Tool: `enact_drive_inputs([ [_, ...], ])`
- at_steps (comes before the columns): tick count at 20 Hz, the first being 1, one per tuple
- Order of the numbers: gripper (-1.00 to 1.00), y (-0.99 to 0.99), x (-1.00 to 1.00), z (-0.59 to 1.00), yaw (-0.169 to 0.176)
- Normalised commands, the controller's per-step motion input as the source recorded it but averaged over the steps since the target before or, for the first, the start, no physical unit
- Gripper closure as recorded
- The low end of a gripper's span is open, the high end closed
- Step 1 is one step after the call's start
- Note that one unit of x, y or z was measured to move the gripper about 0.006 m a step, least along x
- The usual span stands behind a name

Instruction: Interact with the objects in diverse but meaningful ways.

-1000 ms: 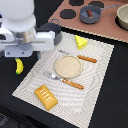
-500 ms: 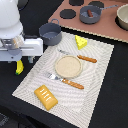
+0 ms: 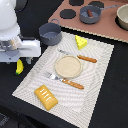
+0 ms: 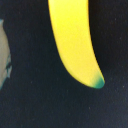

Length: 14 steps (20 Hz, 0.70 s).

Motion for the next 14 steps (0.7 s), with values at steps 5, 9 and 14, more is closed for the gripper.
enact_drive_inputs([
  [5,-1.0,0.0,-0.31,-0.29,0.004],
  [9,-1.0,-0.01,-0.33,-0.28,0.003],
  [14,1.0,-0.02,-0.31,-0.21,0.001],
])
